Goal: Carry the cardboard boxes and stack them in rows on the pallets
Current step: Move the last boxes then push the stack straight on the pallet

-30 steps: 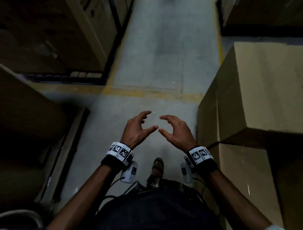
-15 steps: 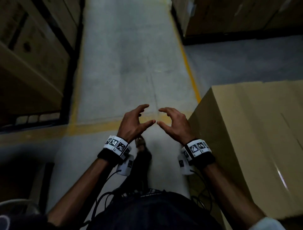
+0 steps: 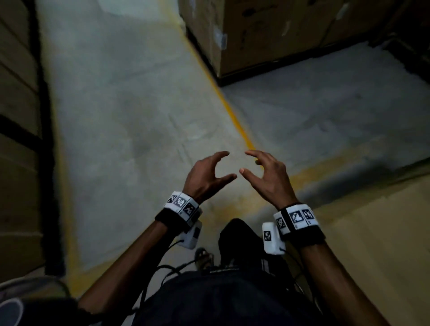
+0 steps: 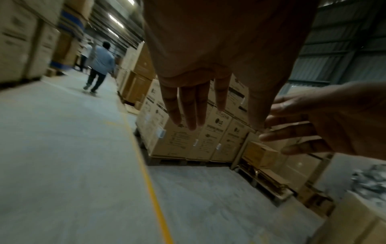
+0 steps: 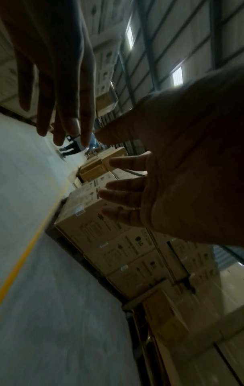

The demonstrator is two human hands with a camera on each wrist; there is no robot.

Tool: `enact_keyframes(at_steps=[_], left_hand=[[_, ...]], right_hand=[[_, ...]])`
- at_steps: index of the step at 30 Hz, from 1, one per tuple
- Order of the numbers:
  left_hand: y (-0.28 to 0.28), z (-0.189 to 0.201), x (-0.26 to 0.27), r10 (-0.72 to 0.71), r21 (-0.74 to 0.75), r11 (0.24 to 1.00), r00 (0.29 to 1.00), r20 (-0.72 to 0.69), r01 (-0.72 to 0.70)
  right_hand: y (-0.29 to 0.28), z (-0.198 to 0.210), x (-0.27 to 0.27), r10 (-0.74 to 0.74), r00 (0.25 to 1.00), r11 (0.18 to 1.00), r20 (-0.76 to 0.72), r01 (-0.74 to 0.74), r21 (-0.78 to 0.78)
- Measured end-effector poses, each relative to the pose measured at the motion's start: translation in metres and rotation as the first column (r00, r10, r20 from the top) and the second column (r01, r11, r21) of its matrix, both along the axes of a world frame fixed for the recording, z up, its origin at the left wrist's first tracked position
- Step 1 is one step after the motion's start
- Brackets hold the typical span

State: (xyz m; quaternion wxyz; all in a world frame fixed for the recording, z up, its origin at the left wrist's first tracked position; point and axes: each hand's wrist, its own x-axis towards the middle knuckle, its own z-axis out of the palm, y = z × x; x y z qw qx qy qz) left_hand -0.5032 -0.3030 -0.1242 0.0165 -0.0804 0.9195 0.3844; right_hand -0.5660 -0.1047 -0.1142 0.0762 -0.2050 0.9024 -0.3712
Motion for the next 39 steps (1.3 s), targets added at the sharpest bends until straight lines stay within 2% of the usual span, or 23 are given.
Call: enact_keyframes(at_steps=[5,9,13,19,24,32,35,39], left_hand=[[-0.027,-0.009,-0.125,-0.106,-0.016,0.994,0.994,-0.012,0.106],[-0.043,-0.01,-0.252,-0.208,-0.077,0.975,0.978,-0.005,0.207],[-0.049,0.007,-0.393,-0.287,-0.126,0.95,0.958,0.003,0.285],[-0.031,0.014,-0.561,-0.368,-0.098,0.925,0.93,0.003,0.366],[0.013,0.0,-0.697,-0.497,-0.044,0.867,0.868,0.022,0.497],[0.106,-0.028,-0.949,-0.678,-0.004,0.735,0.735,0.003,0.678],[0.151,-0.024,-1.035,-0.714,0.021,0.7,0.7,0.0,0.714],[0.22,-0.019,-1.129,-0.778,0.102,0.624,0.628,-0.003,0.774]], right_hand=[[-0.011,0.003,-0.108,-0.024,1.0,0.971,0.011,0.021,0.238],[-0.025,-0.002,-0.219,-0.144,0.989,0.965,0.021,0.136,0.222],[-0.026,-0.001,-0.342,-0.237,0.968,0.954,0.084,0.215,0.209],[-0.008,0.0,-0.482,-0.299,0.95,0.936,0.089,0.274,0.22],[0.033,-0.011,-0.583,-0.413,0.902,0.895,0.126,0.377,0.238],[0.123,-0.042,-0.771,-0.623,0.77,0.774,0.141,0.58,0.253],[0.156,-0.037,-0.839,-0.677,0.721,0.731,0.148,0.633,0.255],[0.203,-0.028,-0.918,-0.762,0.635,0.647,0.127,0.742,0.174]])
